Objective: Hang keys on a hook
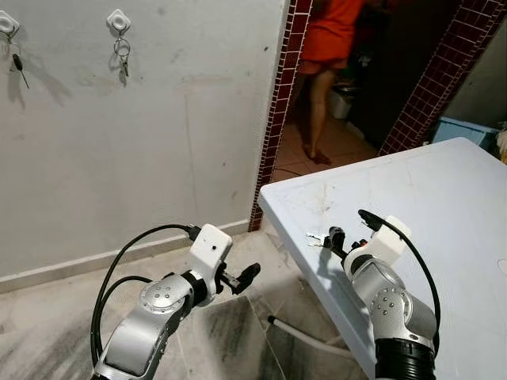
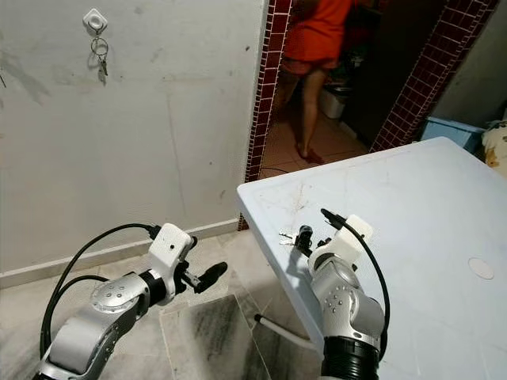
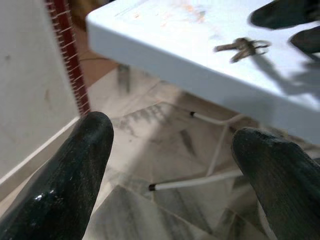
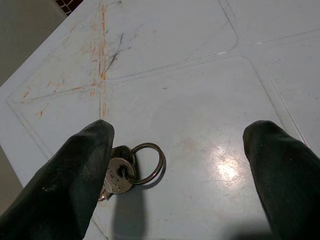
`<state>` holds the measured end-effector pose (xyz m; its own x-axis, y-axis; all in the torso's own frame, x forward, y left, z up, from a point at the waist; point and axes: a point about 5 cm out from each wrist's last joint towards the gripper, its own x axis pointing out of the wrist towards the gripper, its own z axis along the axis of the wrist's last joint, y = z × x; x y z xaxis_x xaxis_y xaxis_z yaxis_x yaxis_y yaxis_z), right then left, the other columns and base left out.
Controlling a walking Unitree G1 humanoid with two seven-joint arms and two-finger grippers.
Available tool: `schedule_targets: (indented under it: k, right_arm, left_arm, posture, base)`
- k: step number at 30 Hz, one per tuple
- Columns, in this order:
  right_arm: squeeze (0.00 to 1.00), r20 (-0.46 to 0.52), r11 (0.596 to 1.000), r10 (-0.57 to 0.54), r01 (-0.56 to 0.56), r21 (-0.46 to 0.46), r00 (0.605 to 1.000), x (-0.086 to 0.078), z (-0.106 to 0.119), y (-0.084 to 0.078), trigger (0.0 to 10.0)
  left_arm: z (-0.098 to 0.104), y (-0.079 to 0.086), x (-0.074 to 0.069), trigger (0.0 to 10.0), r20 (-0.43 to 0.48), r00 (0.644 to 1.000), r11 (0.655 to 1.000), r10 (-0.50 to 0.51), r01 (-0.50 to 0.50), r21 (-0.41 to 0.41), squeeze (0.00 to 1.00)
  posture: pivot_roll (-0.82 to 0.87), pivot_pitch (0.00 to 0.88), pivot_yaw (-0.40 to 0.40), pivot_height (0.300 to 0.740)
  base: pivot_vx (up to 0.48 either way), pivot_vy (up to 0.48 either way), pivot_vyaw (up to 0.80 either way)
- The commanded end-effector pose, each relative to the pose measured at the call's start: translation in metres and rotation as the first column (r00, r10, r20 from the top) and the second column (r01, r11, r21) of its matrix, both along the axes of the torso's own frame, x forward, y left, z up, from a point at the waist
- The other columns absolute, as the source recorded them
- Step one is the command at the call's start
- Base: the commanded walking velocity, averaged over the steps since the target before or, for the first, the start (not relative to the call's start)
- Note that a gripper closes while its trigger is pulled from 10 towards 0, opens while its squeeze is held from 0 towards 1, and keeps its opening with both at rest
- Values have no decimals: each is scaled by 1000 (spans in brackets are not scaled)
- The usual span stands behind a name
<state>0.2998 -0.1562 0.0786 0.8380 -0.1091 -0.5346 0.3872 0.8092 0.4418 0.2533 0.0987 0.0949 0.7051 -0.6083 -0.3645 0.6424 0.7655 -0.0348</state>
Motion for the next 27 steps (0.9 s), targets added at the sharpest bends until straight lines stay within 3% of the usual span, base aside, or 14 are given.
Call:
schedule_targets:
  k: [1,12,16,22,27]
  right_arm:
    - [0,-92,992,61,-49,120,994,-4,-17,27,10000]
    - [0,-112,972,140,-116,203,984,-5,-15,48,10000]
    - [0,-23,963,264,-262,57,964,-5,-3,51,10000]
    - [0,-44,896,418,-419,-148,908,-18,-5,46,10000]
    - [0,-68,850,417,-416,-325,906,-21,-8,35,10000]
  left_arm:
    - [11,-11,-1,10000,69,996,998,-62,63,-23,0]
    - [19,-16,1,10000,125,988,996,-88,91,-21,0]
    - [19,-15,1,10000,132,988,996,-86,89,-19,0]
    - [19,-15,2,10000,142,986,996,-86,89,-15,0]
    - [19,-16,2,10000,145,985,995,-92,95,-13,0]
  posture:
    - [127,18,-113,740]
    - [131,21,-115,740]
    - [132,20,-117,740]
    - [127,20,-115,740]
    - [121,19,-111,740]
  base:
    - [0,0,0]
    - [0,0,0]
    - [0,0,0]
    - [0,0,0]
    - [0,0,0]
